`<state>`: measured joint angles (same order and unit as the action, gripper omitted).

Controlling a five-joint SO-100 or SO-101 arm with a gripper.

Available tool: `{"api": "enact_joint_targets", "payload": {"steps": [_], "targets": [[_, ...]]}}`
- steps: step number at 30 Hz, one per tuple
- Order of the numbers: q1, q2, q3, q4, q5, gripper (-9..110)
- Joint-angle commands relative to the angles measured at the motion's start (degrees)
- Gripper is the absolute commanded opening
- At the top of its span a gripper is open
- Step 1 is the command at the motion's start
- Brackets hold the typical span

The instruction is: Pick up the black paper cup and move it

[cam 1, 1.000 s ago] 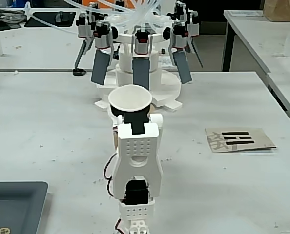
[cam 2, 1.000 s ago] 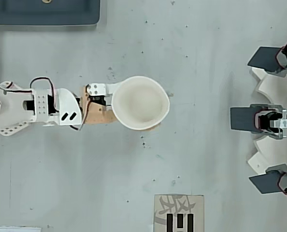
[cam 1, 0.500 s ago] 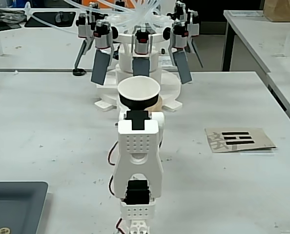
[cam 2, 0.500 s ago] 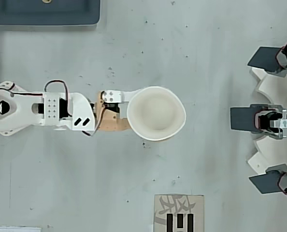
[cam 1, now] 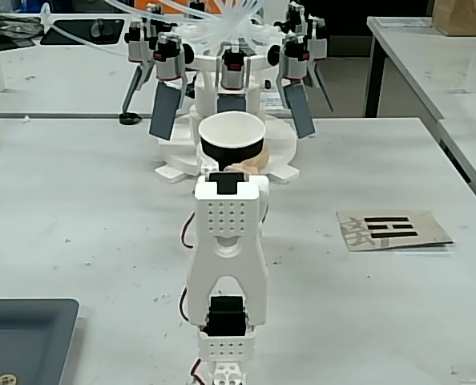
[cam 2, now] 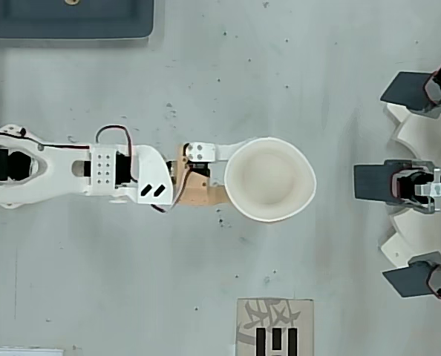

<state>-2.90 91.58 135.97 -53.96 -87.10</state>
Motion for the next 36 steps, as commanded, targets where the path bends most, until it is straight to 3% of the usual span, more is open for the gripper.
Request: {"api": "enact_joint_targets", "payload": {"steps": [1, 36], "targets": [[0.6, -0.3, -6.3, 0.3, -0.3, 7], [0.6, -12.7, -25.1, 7.4, -1.1, 6]]}}
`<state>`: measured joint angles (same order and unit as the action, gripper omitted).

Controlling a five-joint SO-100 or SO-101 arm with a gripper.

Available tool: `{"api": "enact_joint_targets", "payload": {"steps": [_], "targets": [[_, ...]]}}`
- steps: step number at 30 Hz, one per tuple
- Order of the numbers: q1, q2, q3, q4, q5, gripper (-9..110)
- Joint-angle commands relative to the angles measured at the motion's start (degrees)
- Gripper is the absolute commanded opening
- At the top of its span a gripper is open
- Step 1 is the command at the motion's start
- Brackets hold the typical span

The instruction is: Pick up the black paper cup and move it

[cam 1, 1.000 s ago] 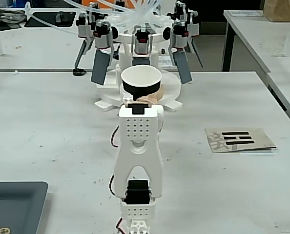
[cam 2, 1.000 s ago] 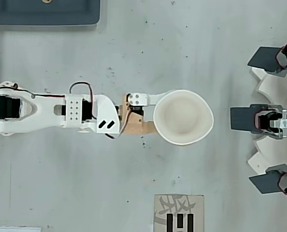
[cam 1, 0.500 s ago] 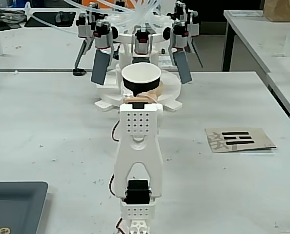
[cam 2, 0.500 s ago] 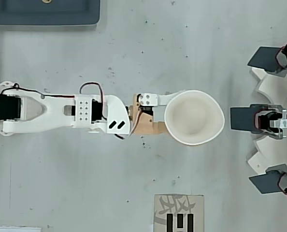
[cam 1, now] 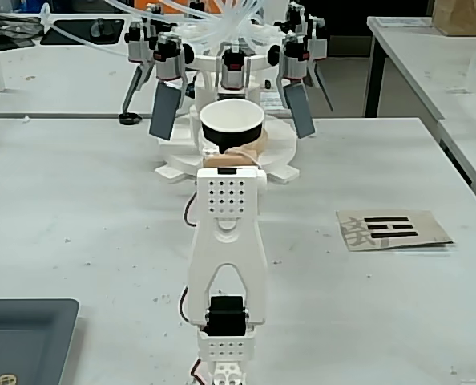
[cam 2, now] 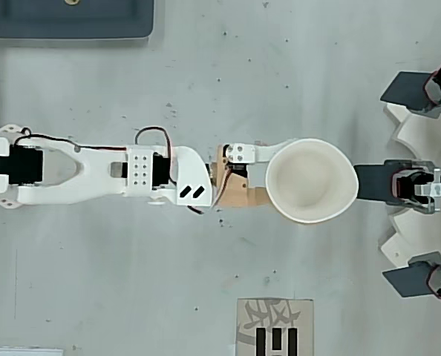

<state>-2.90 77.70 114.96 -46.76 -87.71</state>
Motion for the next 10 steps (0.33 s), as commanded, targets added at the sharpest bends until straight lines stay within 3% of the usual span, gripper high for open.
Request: {"api": "enact_joint_targets", "payload": {"steps": [1, 10], "targets": [[0.6, 1.1, -4.1, 0.2, -0.6, 6], [0.6, 1.1, -4.1, 0.2, -1.2, 6]]}}
